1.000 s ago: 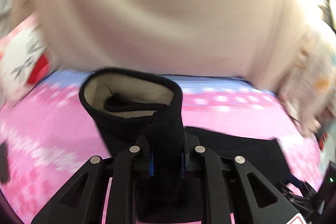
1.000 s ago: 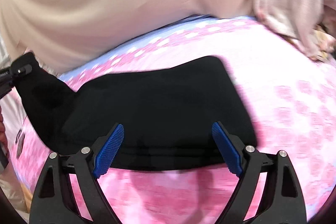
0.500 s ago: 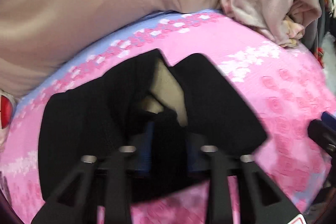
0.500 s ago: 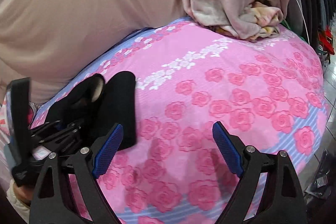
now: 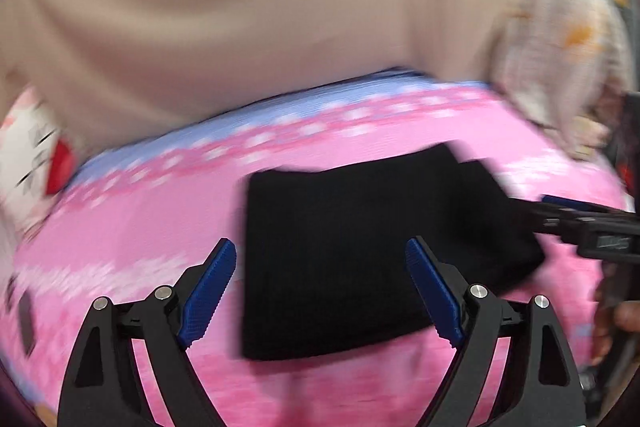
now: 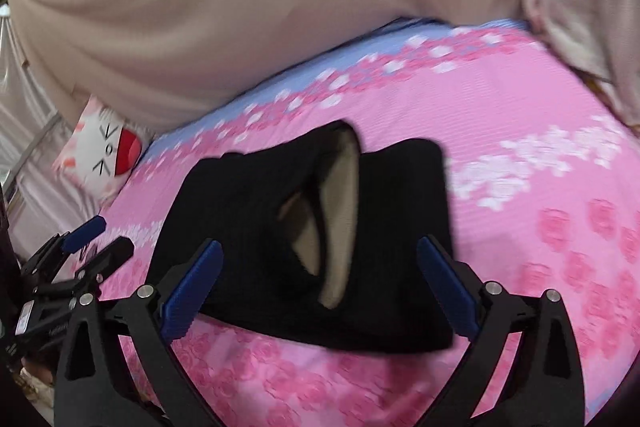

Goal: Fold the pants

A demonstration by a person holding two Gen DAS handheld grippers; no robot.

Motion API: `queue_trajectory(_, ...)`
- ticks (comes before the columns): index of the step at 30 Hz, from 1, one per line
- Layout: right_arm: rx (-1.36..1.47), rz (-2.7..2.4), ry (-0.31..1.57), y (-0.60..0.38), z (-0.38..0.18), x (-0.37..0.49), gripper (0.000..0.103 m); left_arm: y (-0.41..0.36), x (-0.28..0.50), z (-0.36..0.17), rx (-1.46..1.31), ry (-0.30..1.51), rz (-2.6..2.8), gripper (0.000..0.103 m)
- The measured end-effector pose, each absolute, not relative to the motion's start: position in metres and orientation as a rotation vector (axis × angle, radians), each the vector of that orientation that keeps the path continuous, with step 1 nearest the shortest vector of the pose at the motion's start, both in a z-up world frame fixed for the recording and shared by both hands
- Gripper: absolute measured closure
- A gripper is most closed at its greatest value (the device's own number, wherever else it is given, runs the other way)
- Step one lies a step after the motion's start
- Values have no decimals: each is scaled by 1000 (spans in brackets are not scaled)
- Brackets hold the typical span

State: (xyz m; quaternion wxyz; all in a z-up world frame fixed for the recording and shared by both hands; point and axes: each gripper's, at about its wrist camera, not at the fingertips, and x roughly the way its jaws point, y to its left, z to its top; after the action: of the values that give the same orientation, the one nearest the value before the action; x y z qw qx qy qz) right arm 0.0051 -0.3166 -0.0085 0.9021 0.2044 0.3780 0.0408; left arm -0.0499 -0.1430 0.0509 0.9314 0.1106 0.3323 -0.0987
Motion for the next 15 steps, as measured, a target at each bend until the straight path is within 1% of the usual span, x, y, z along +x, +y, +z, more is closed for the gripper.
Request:
queue_trajectory(5, 410, 92, 893, -286, -39, 47, 6, -82, -37, 42, 185, 722, -50, 19)
queue_trajectory(6, 405, 77, 896, -283, -43, 50, 10, -73, -35, 40, 179, 728, -31, 19)
queue_trajectory(7, 377, 56, 893, -278, -47, 52, 44, -67, -33, 38, 173, 736, -23, 19)
queue_trajectory(8, 353, 49, 891, -275, -49, 51, 61, -62, -31, 36, 169, 745, -17, 19)
queue_trajectory(9, 393, 99, 888, -272, -47, 51, 80, -58, -30, 34, 163, 755, -14, 19)
queue_trajectory(10, 409, 109, 876, -271, -42, 49, 83, -55, -28, 33, 160, 762, -16, 19)
queue_trajectory(12, 347, 84, 814, -266, -17, 39, 84, -53, -25, 35, 159, 764, -20, 19)
queue_trajectory(15, 352, 59, 730, -278, 22, 17, 83, -51, -26, 39, 154, 749, -38, 18)
